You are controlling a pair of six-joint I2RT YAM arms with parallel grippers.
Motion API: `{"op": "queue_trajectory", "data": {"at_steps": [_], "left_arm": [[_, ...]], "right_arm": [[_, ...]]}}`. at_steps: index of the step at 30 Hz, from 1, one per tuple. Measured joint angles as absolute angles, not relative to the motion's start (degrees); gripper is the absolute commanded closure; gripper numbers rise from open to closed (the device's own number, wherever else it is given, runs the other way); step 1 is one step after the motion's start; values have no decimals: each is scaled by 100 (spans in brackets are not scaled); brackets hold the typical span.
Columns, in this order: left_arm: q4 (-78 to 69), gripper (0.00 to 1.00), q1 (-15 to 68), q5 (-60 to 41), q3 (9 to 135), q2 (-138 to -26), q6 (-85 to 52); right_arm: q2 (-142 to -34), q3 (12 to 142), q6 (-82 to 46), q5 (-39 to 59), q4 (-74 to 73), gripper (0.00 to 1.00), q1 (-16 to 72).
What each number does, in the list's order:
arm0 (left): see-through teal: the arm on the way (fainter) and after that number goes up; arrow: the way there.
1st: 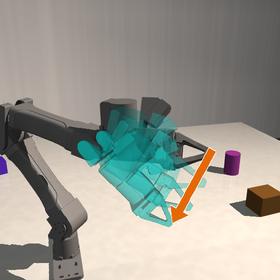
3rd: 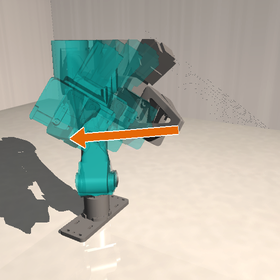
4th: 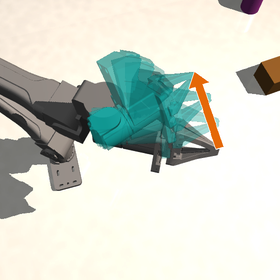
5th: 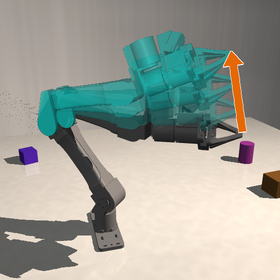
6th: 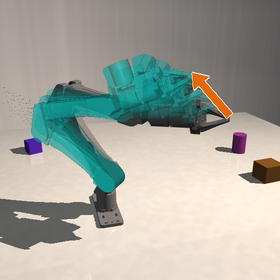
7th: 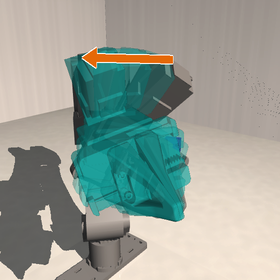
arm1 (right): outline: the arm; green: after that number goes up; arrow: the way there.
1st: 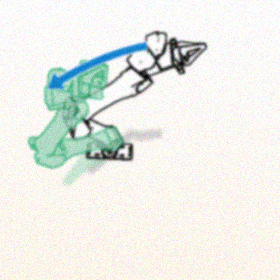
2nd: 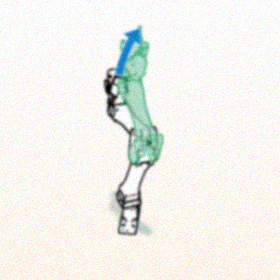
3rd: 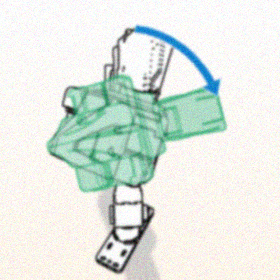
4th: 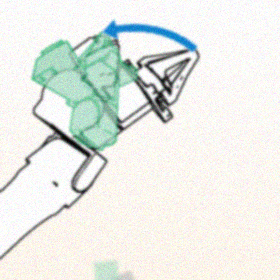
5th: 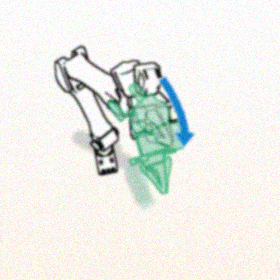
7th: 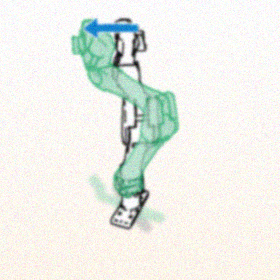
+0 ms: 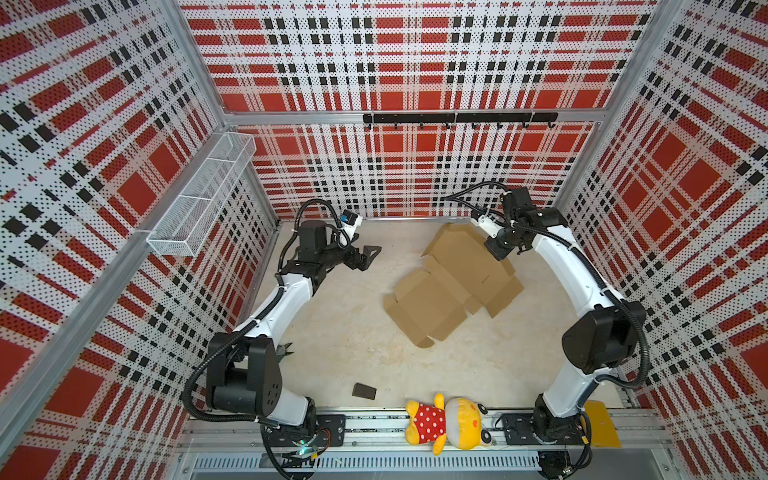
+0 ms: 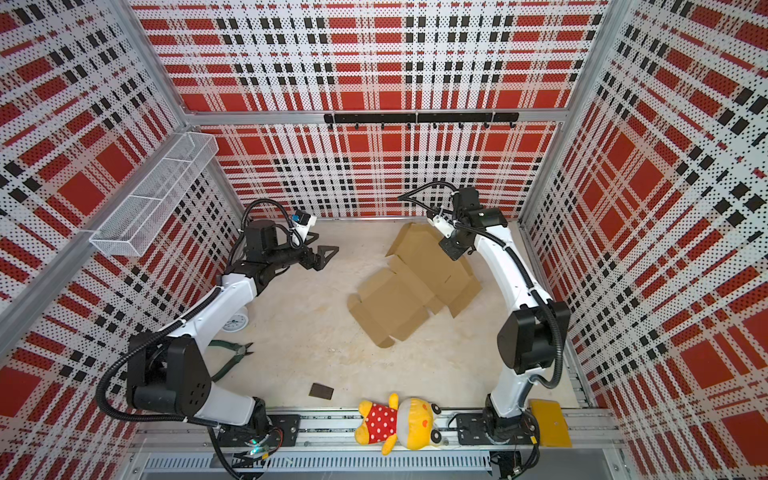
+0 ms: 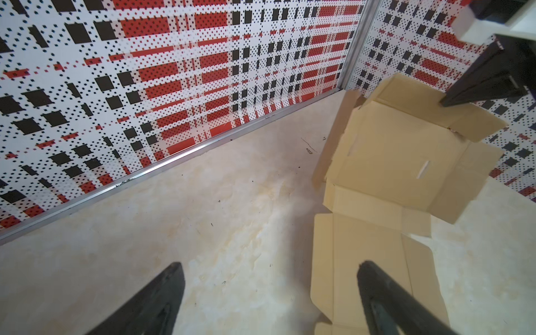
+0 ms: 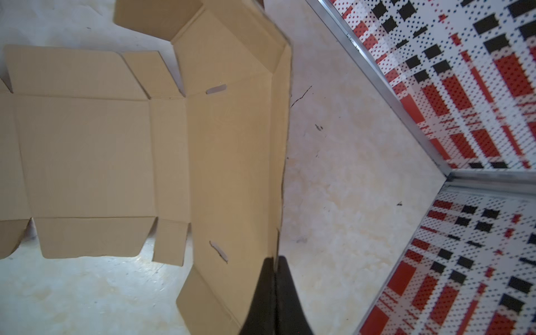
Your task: Fold the paper box
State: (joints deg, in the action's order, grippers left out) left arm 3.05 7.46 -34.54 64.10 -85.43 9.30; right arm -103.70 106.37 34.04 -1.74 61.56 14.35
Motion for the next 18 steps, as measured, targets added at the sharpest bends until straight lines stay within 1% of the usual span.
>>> {"op": "queue_trajectory", "data": {"at_steps": [5, 9, 14, 18], "left_arm": [[-32, 5, 797, -3505, 6184, -8543, 884], [-447, 5, 840, -3485, 5745, -8549, 663], [-718, 5, 980, -3358, 5586, -8705, 506], [-860, 8, 1118, -3444, 5586, -8877, 526]], "right_arm": [[-10991, 10984, 3852, -709, 6139, 100, 2005], [-11096, 10886, 4069, -1081, 5867, 100, 2397], [-10886, 10145, 4300, -1531, 5240, 100, 2657], [-10580, 9277, 4543, -1763, 4731, 100, 2829]]}}
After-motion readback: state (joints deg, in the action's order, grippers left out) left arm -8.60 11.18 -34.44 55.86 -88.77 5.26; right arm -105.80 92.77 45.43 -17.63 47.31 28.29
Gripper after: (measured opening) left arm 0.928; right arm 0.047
